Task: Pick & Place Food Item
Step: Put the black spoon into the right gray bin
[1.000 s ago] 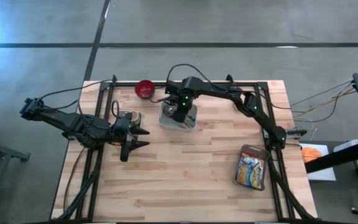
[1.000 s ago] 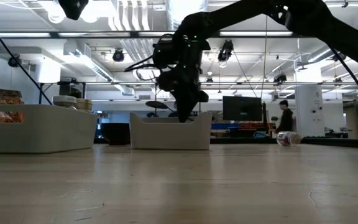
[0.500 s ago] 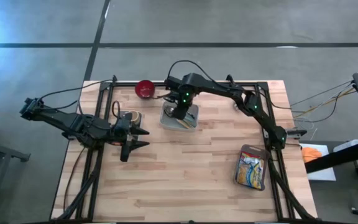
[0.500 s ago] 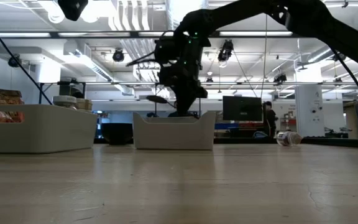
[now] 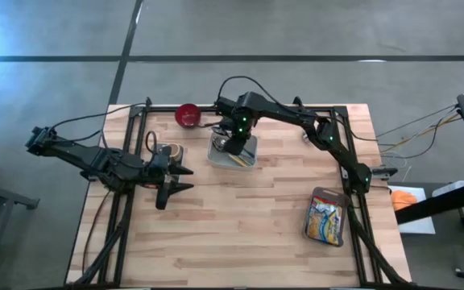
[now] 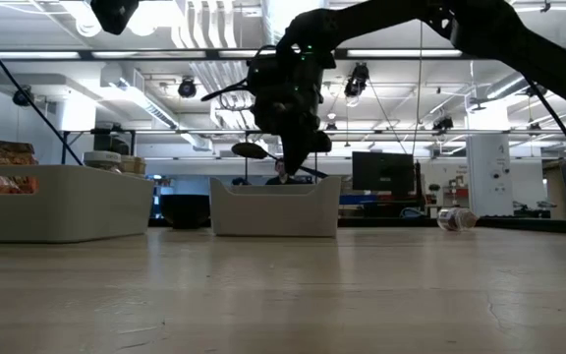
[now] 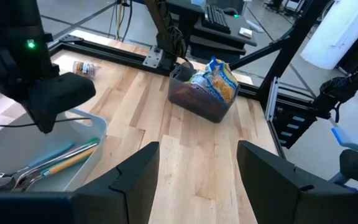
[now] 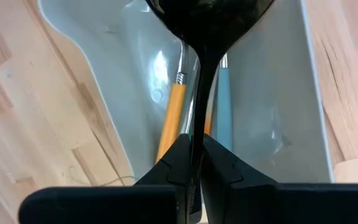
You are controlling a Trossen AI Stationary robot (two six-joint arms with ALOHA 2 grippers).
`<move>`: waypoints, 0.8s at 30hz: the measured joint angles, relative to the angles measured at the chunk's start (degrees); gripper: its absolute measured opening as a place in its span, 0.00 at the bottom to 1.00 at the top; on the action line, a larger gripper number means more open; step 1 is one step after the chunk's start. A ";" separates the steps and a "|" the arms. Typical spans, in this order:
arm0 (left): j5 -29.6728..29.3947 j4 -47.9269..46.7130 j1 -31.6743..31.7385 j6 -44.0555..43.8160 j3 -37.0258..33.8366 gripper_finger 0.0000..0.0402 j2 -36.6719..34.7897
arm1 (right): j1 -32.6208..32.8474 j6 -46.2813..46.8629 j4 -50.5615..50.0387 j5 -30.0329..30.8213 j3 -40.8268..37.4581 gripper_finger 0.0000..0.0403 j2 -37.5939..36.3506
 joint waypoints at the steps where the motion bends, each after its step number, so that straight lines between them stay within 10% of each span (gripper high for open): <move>1: 0.00 0.00 0.00 0.00 0.00 0.55 0.00 | 0.00 0.02 -0.05 0.00 0.00 0.03 0.00; 24: 0.00 -0.29 0.00 -1.10 0.00 0.55 0.00 | -0.37 1.09 3.07 0.03 -9.82 0.03 0.13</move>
